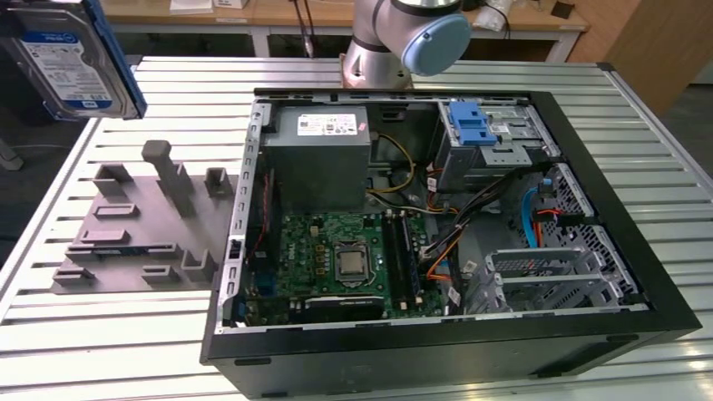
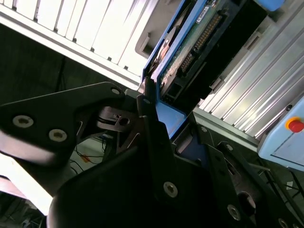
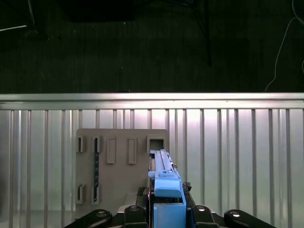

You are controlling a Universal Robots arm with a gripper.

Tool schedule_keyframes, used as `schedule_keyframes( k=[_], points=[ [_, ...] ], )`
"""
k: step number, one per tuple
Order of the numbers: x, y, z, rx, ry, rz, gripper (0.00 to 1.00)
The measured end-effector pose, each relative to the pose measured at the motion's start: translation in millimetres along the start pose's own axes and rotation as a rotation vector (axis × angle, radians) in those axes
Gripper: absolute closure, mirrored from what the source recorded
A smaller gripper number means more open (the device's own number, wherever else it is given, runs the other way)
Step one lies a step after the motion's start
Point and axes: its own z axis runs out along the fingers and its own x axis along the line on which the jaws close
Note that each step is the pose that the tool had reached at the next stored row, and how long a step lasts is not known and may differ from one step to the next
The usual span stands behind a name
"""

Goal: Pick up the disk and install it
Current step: 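Pick up the disk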

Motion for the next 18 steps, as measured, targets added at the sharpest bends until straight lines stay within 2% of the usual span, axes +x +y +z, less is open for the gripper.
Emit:
schedule_keyframes(
  k=[18],
  points=[
    [-0.1,0.5,-27.5,0.0008,-0.0001,0.0,0.64]
  ],
)
